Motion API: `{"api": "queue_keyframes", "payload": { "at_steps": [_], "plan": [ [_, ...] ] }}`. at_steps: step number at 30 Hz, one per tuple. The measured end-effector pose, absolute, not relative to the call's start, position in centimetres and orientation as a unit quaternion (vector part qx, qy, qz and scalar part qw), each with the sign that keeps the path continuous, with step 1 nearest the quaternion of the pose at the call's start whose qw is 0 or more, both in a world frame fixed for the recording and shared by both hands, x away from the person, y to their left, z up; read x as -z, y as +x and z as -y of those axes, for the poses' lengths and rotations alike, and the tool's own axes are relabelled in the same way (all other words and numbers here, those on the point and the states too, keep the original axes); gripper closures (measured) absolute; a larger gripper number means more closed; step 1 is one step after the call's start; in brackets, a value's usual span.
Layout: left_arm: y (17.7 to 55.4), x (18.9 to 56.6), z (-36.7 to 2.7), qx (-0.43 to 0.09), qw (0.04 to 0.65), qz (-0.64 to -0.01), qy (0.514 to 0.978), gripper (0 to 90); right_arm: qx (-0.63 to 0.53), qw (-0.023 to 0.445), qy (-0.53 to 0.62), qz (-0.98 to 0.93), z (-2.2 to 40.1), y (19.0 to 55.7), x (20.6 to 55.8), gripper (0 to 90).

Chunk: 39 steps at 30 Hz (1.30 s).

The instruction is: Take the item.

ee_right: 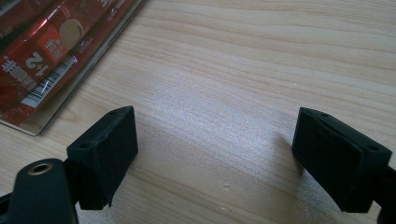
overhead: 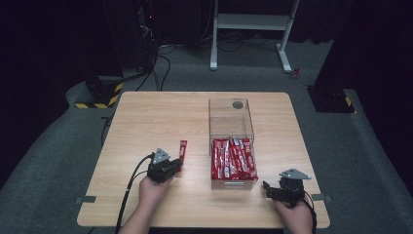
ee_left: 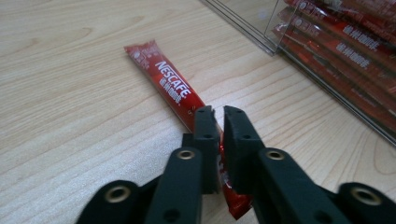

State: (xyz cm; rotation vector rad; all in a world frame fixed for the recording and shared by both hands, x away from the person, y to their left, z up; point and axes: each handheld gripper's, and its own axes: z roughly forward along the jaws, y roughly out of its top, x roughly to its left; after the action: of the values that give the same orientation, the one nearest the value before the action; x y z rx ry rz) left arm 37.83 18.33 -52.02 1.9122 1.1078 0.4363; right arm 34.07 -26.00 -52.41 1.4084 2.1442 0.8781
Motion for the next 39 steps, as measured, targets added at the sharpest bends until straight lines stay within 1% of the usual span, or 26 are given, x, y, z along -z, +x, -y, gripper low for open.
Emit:
{"api": "queue_keyframes", "payload": {
  "at_steps": [3,9,13,16,25,30,39],
  "plan": [
    [37.8,51.8,-18.4,-0.175,0.434,-0.443,0.765,72.6,-0.316,0.213,0.507,-0.773,26.0,34.1,52.4,14.1],
    [37.3,51.0,-18.9,-0.181,0.45,-0.436,0.758,63.7,-0.316,0.213,0.507,-0.773,26.0,34.1,52.4,14.1],
    [36.7,50.3,-19.4,-0.192,0.449,-0.425,0.762,53.3,-0.316,0.213,0.508,-0.773,26.0,34.1,52.4,14.1],
    [36.4,49.9,-20.1,-0.192,0.449,-0.424,0.763,48.7,-0.316,0.213,0.507,-0.773,26.0,34.1,52.4,14.1],
    [35.7,49.3,-22.4,-0.206,0.453,-0.435,0.751,42.3,-0.317,0.213,0.507,-0.773,26.0,34.1,52.4,14.1],
    [34.9,49.4,-24.0,-0.222,0.443,-0.437,0.751,39.6,-0.317,0.213,0.507,-0.773,26.0,34.1,52.4,14.1],
    [32.7,49.6,-27.1,-0.239,0.424,-0.452,0.748,38.8,-0.317,0.212,0.505,-0.774,26.0,34.0,52.4,14.1]
  ]
}}
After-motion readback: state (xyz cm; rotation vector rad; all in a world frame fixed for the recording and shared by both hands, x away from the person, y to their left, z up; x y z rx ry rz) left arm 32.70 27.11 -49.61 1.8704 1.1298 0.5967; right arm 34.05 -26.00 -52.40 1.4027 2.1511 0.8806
